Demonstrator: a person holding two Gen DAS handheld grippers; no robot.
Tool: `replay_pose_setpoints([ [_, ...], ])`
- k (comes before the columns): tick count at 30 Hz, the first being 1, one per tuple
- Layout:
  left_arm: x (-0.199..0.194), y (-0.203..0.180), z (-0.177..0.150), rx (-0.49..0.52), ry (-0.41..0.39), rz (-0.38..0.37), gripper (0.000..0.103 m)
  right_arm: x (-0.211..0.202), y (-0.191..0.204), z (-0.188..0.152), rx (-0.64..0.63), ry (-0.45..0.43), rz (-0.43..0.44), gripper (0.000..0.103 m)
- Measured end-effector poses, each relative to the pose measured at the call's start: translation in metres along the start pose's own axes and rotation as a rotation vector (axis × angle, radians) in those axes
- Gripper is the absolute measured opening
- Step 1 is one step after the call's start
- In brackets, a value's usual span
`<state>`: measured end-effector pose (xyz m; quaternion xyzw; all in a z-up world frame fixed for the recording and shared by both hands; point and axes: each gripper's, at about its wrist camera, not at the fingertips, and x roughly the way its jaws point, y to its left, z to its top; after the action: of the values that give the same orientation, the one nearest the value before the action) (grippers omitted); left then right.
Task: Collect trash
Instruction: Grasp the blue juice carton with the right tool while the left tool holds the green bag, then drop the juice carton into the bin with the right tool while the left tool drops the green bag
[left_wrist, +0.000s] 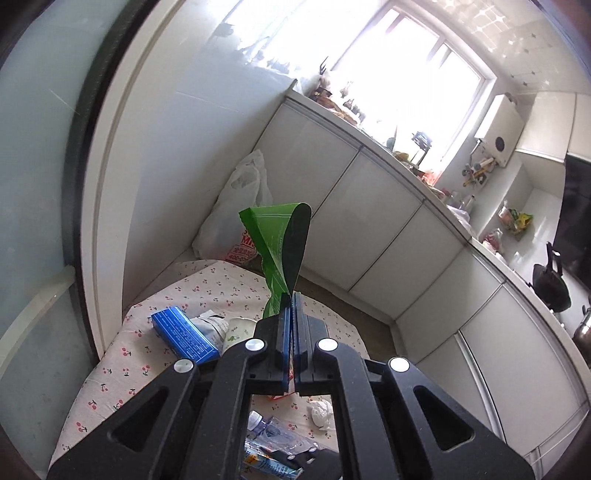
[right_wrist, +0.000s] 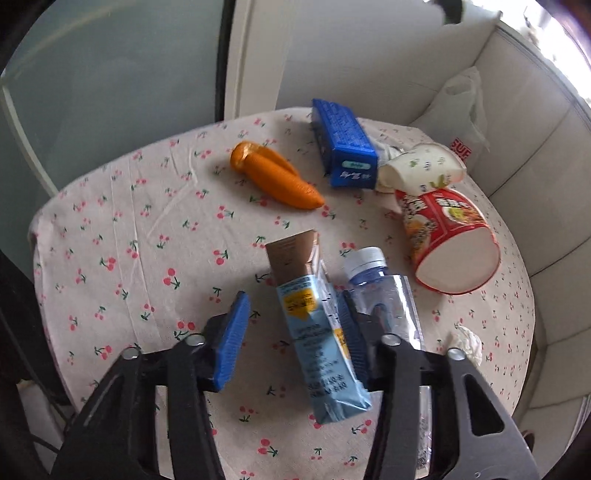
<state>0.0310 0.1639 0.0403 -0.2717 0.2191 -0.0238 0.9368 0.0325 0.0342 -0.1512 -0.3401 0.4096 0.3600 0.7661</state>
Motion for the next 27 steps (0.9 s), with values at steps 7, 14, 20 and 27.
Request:
replay_pose_setpoints([
  [7,0.000,0.005,0.000,-0.006,-0.003,0.014,0.000,0.008,0.007,0.003,-0.013,0.014,0.004,0.024],
  [14,-0.001,0.004,-0.002,-0.009,-0.014,0.014,0.000,-0.015,-0.006,0.000,0.050,-0.042,0.029,0.021],
  [20,0.001,-0.002,-0.005,-0.005,-0.016,0.011,0.000,-0.057,-0.035,-0.005,0.164,-0.149,0.053,0.021],
  [27,0.010,-0.008,-0.009,-0.005,0.000,0.006,0.000,-0.114,-0.089,-0.030,0.359,-0.300,0.032,0.021],
])
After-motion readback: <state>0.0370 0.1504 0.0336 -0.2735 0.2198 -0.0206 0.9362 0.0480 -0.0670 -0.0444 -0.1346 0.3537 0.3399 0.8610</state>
